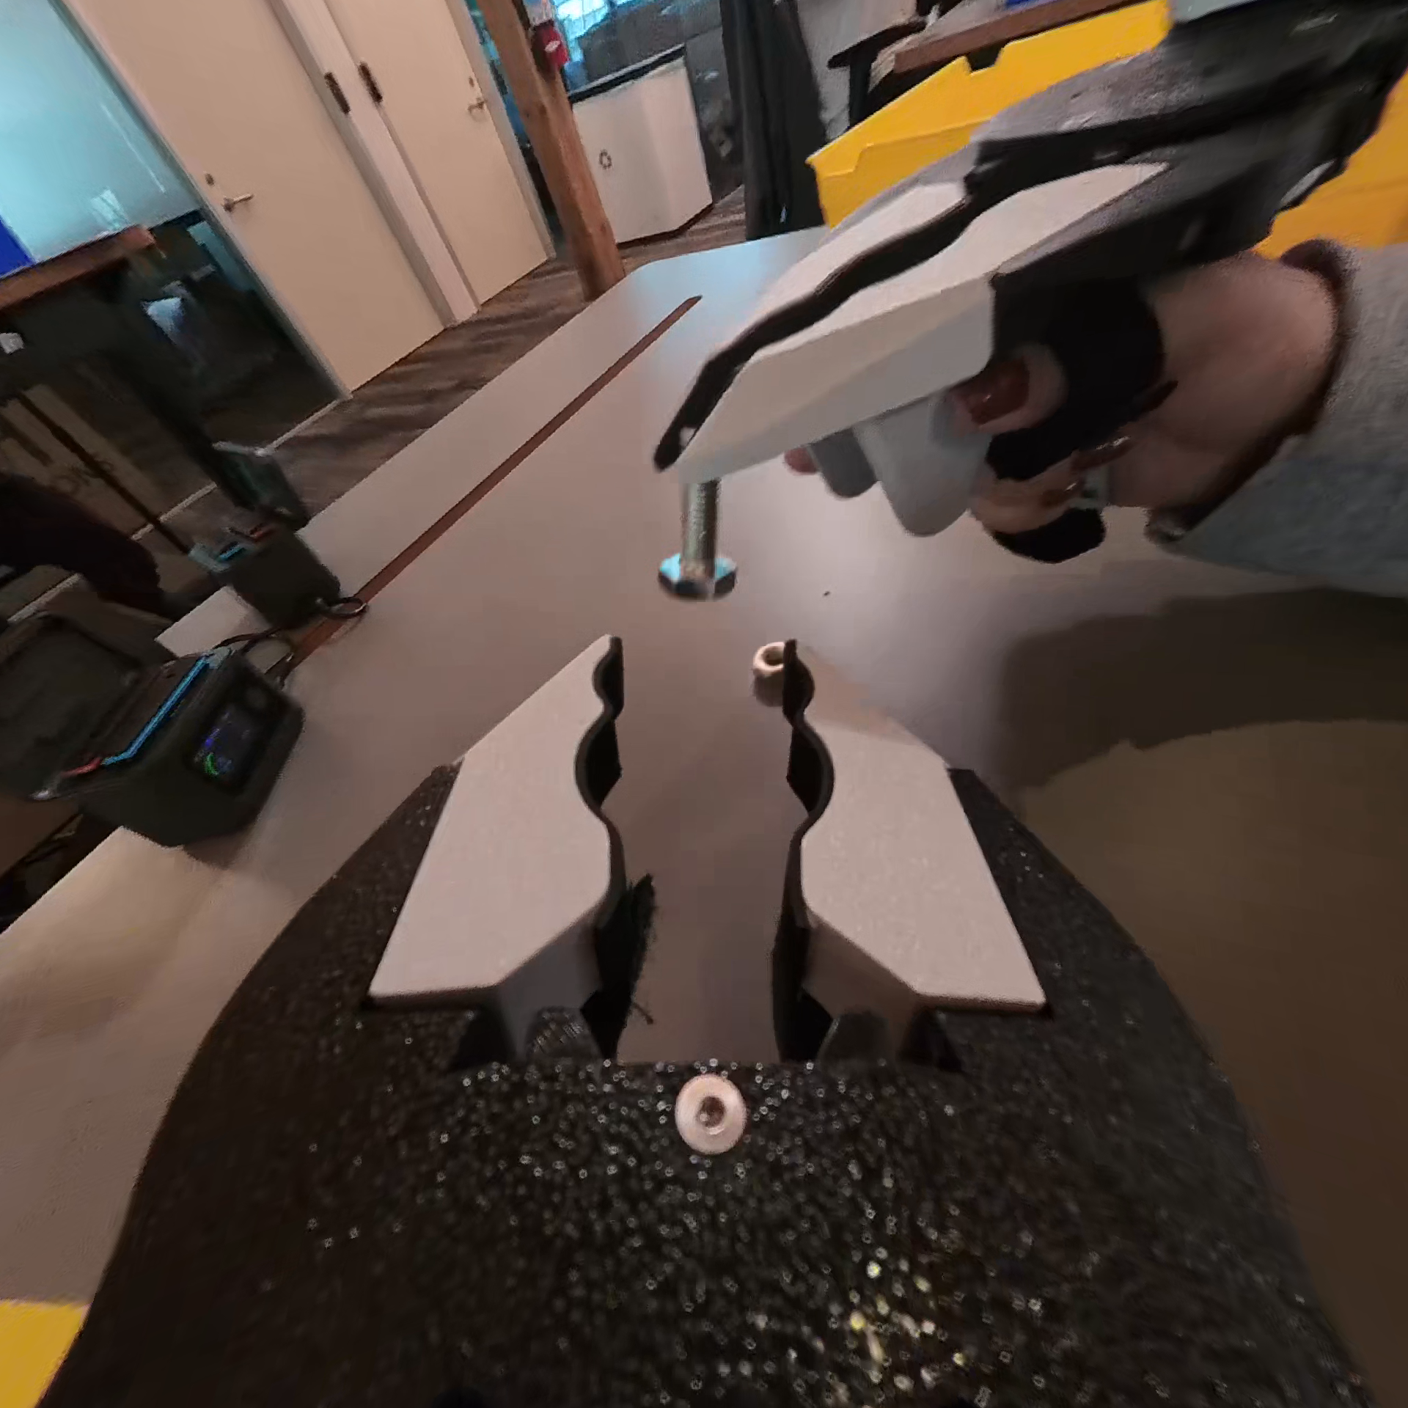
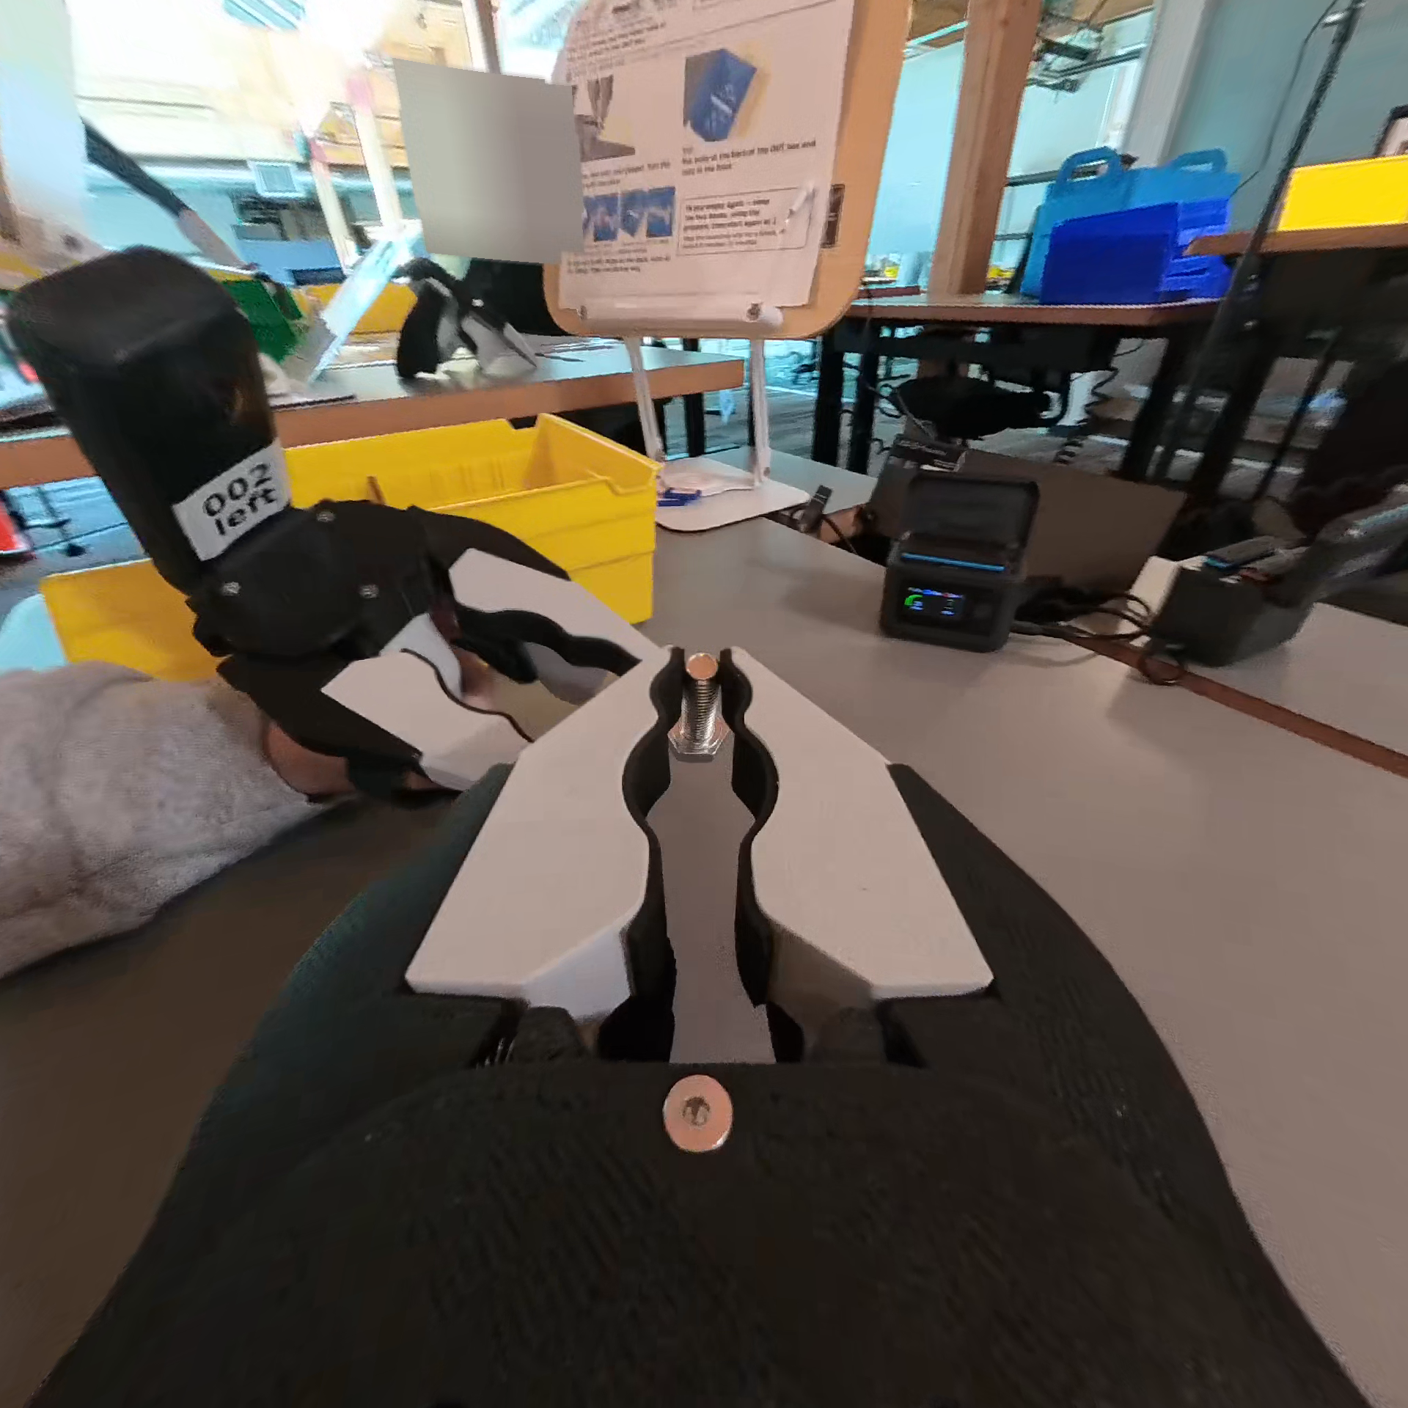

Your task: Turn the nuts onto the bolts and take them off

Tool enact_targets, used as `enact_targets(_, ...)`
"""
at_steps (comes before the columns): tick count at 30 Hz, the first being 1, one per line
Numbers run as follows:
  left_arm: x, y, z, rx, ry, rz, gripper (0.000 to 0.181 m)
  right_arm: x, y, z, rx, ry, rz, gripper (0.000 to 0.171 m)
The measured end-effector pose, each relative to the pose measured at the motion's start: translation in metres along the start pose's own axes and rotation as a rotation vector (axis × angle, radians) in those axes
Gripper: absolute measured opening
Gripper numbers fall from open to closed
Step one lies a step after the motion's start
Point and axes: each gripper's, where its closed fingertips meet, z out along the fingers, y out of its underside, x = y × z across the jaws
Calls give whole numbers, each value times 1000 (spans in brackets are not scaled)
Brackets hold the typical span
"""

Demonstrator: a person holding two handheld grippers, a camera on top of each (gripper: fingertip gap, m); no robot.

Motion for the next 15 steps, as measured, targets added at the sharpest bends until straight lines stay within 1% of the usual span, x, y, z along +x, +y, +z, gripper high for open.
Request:
enact_targets(1, 6, -3, 0, 16, 26, 8, 39, -7, 1, 2, -2, -36, -6, 8)
enact_targets(3, 16, -7, 1, 45, 87, 13, 39, -20, 4, 4, -16, -106, -26, 8)
enact_targets(6, 22, -9, 0, 62, 141, -11, 34, -32, 8, 5, -40, -178, -52, 8)
enact_targets(9, 25, -11, -3, 80, 179, -40, 30, -35, 9, 2, -50, -209, -61, 8)
enact_targets(15, 25, -13, -4, 97, 197, -60, 23, -33, 5, -4, -27, -232, -26, 8)
